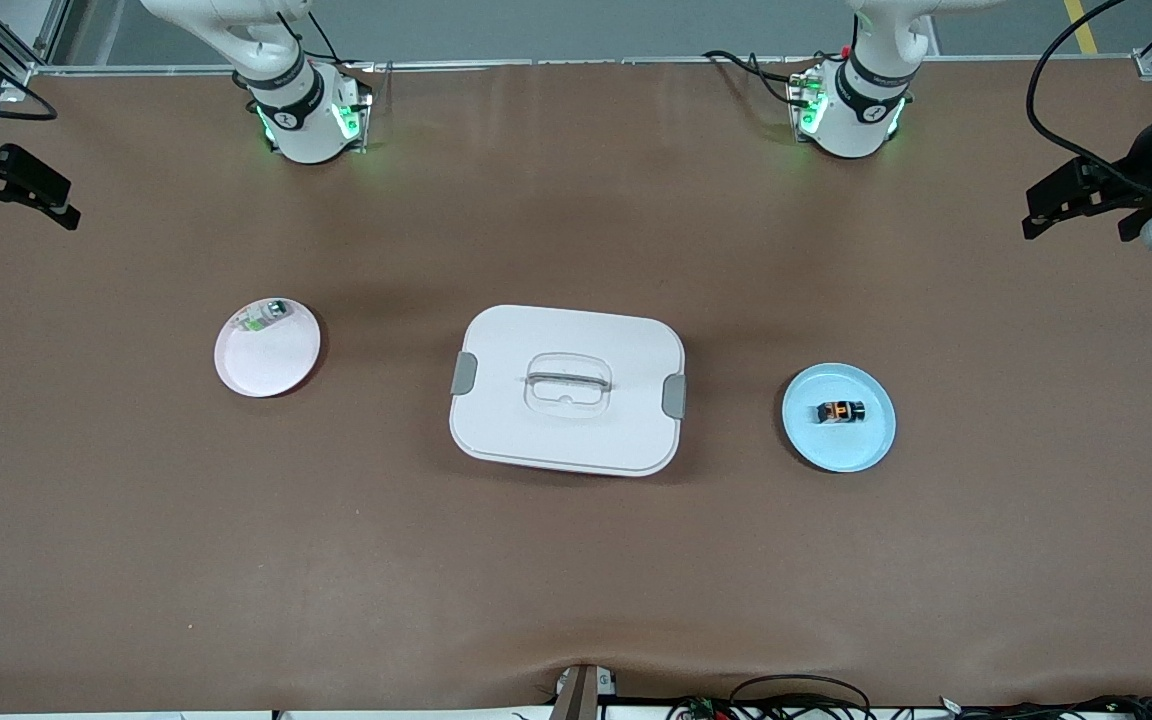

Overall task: Transfer orange switch to right arm and place
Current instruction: 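Reach the left gripper down to the orange switch on the blue plate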

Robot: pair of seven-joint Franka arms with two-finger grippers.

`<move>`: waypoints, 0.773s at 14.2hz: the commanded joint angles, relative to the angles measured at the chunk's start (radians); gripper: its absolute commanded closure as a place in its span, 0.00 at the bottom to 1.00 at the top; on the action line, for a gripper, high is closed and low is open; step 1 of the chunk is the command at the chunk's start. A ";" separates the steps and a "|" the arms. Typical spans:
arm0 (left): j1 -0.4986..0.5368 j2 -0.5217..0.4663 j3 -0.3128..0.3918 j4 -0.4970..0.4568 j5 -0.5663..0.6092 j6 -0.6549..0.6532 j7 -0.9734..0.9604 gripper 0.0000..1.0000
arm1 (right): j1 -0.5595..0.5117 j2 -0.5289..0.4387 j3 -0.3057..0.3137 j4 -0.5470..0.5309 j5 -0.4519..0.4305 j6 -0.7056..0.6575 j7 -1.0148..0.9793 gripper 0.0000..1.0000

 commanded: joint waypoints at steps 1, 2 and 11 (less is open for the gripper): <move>0.003 0.001 0.000 0.036 -0.004 -0.031 -0.007 0.00 | 0.002 0.011 0.000 0.023 0.001 -0.017 0.003 0.00; 0.003 0.003 0.000 0.040 -0.005 -0.032 -0.012 0.00 | 0.001 0.011 0.000 0.023 0.002 -0.017 0.003 0.00; -0.005 0.161 -0.002 0.051 0.004 -0.026 -0.019 0.00 | 0.003 0.011 0.000 0.023 0.002 -0.017 0.003 0.00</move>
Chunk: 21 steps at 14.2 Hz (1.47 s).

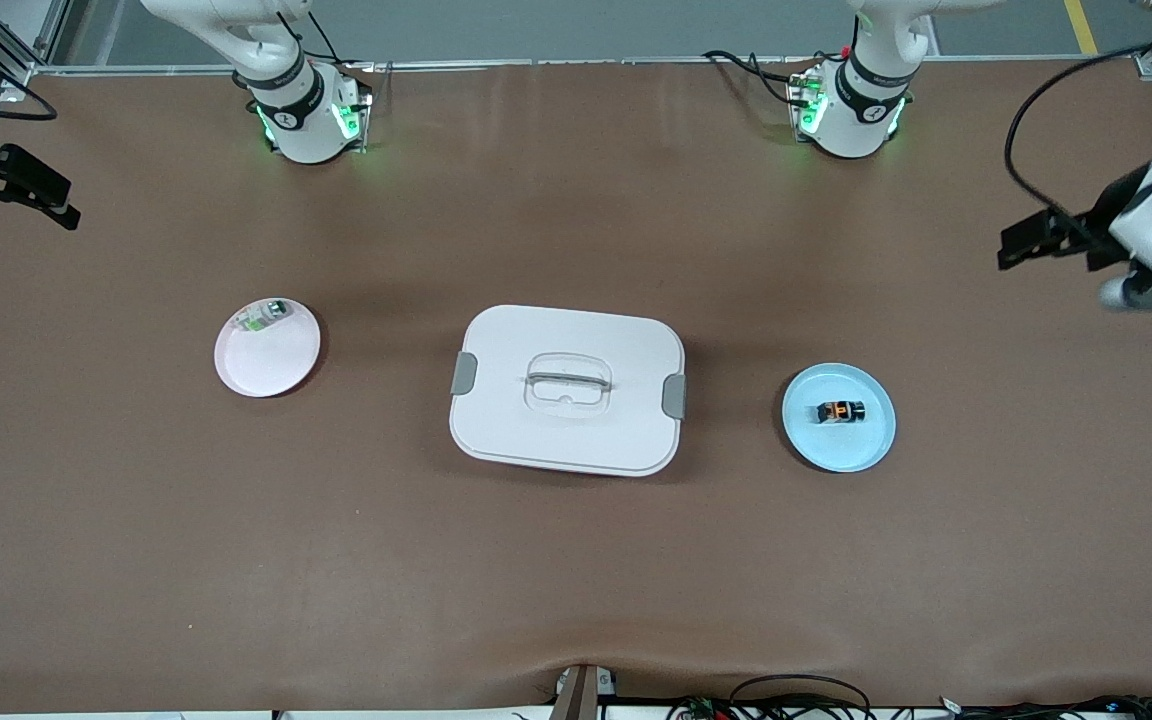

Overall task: Transfer orange switch to right arm and place
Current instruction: 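Reach the left gripper down to the orange switch on the blue plate, then grasp the orange switch with the left gripper while the right gripper advances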

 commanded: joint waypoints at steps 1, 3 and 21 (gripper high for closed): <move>-0.010 0.042 -0.002 0.041 0.007 -0.002 -0.028 0.00 | 0.003 0.010 0.000 0.023 0.001 -0.016 0.003 0.00; 0.004 0.059 -0.008 0.003 0.005 0.097 -0.039 0.00 | 0.001 0.010 0.000 0.023 0.001 -0.016 0.003 0.00; -0.071 0.277 -0.029 -0.428 0.119 0.842 -0.188 0.00 | 0.041 0.093 0.001 0.017 0.008 -0.055 -0.011 0.00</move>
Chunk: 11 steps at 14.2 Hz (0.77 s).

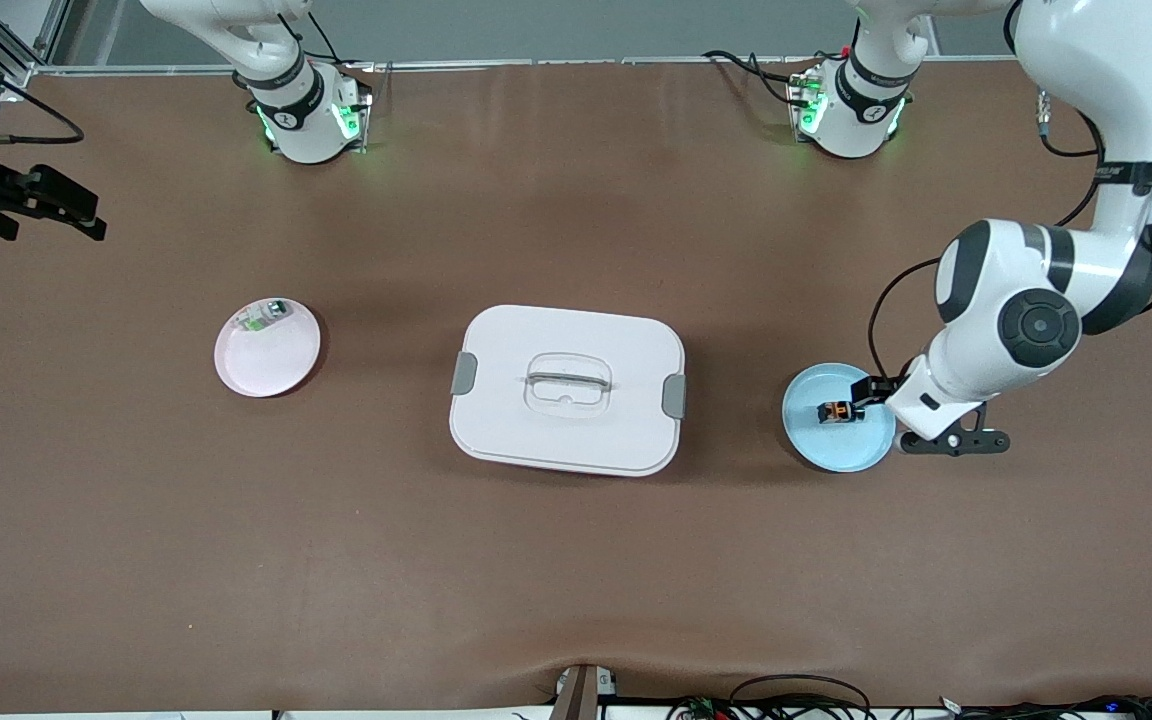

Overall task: Transfer orange switch to right arm and place
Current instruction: 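Grasp the orange switch with the left gripper while the right gripper advances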

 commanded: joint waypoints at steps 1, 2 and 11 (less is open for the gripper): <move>0.006 0.027 -0.010 -0.058 -0.015 0.111 -0.014 0.00 | 0.026 0.053 -0.006 0.014 0.006 -0.021 -0.009 0.00; 0.006 0.042 -0.012 -0.061 -0.015 0.129 -0.017 0.00 | 0.035 0.064 -0.006 -0.003 0.006 -0.023 -0.008 0.00; 0.002 0.122 -0.012 -0.118 -0.028 0.264 -0.025 0.00 | 0.060 0.063 -0.006 -0.175 0.004 0.086 -0.004 0.00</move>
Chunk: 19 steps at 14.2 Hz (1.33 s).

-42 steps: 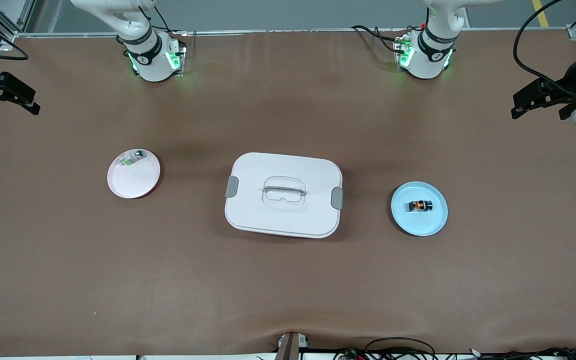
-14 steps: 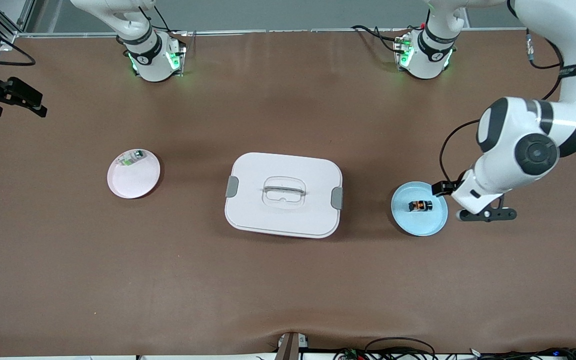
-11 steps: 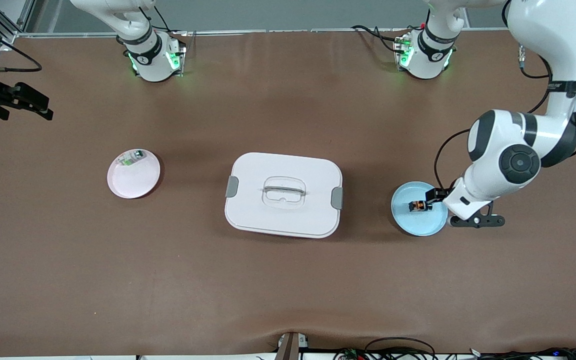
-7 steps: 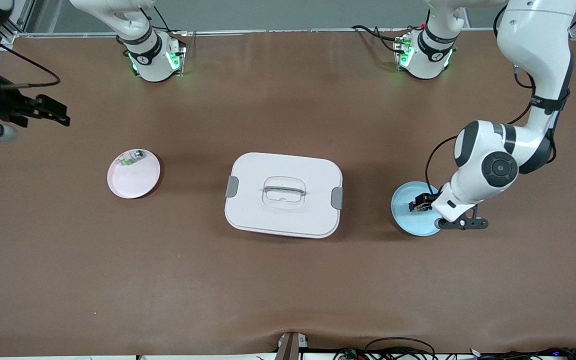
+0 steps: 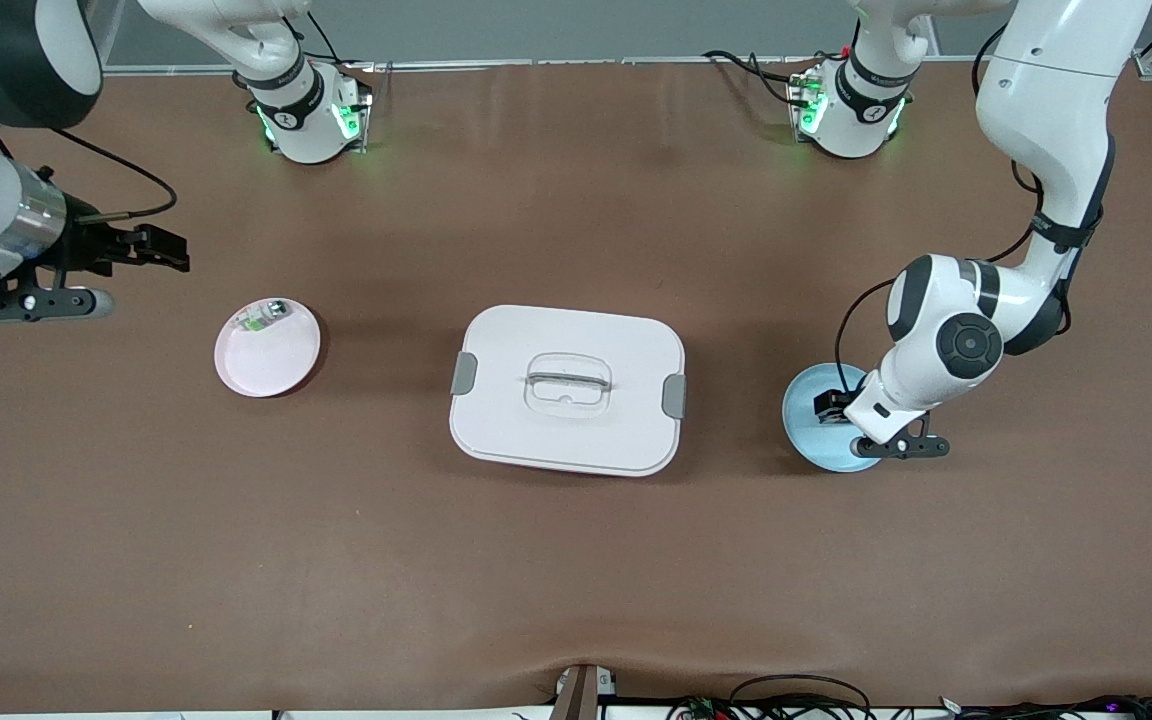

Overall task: Transfer orange switch to right arm and place
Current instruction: 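Grasp the orange switch with the left gripper while the right gripper advances, then lift the switch with the left gripper toward the right gripper over the box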

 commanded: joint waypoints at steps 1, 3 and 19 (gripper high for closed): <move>0.003 0.016 -0.008 -0.011 -0.015 0.036 -0.010 0.00 | 0.010 -0.021 -0.007 -0.058 0.004 0.035 -0.004 0.00; 0.004 0.026 -0.008 -0.011 -0.015 0.041 -0.010 0.00 | 0.019 -0.024 -0.007 -0.090 0.003 0.064 -0.004 0.00; 0.015 -0.034 -0.054 0.052 -0.040 -0.040 -0.005 1.00 | 0.022 -0.137 -0.008 -0.250 0.375 0.145 0.037 0.00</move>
